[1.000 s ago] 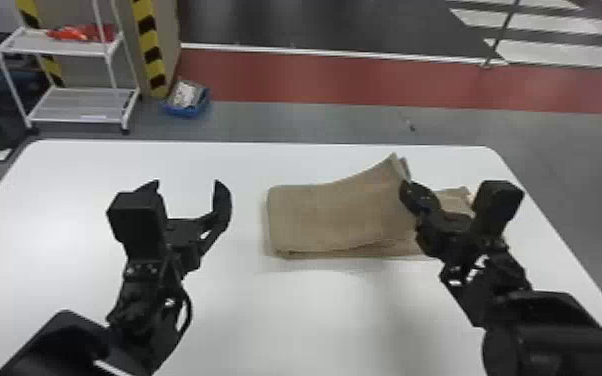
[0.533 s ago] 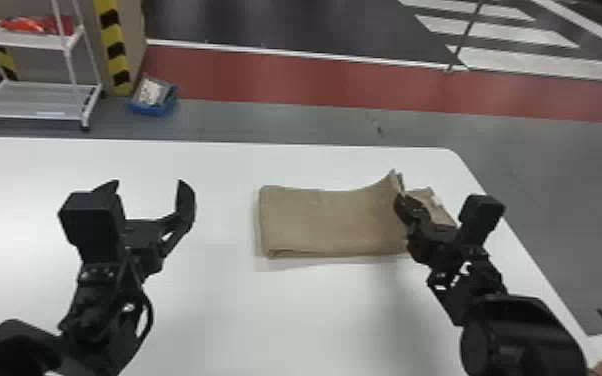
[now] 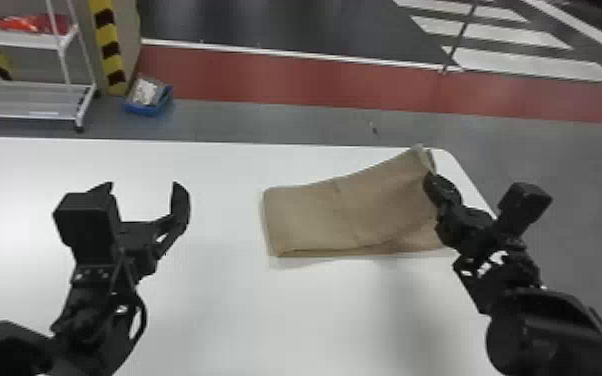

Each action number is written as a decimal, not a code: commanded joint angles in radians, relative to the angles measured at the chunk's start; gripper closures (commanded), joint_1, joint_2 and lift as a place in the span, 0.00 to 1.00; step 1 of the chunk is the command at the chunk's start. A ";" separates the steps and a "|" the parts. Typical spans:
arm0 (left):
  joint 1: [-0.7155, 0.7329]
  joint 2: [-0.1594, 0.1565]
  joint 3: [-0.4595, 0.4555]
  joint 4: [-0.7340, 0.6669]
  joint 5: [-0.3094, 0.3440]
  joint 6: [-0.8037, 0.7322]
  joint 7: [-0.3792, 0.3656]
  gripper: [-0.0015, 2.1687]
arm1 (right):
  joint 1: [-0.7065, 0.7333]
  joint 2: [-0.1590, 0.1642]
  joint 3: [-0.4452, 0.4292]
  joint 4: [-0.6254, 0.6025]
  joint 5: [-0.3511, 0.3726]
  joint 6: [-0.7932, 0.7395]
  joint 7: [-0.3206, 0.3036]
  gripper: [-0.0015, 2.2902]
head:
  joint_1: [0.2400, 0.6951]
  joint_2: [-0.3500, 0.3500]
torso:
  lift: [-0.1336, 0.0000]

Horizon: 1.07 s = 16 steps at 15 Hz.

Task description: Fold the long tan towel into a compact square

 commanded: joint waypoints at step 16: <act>0.000 -0.007 -0.019 -0.001 -0.006 0.010 0.000 0.05 | 0.039 -0.043 -0.071 -0.008 -0.043 0.061 0.015 0.58 | 1.00 0.08 | 0.07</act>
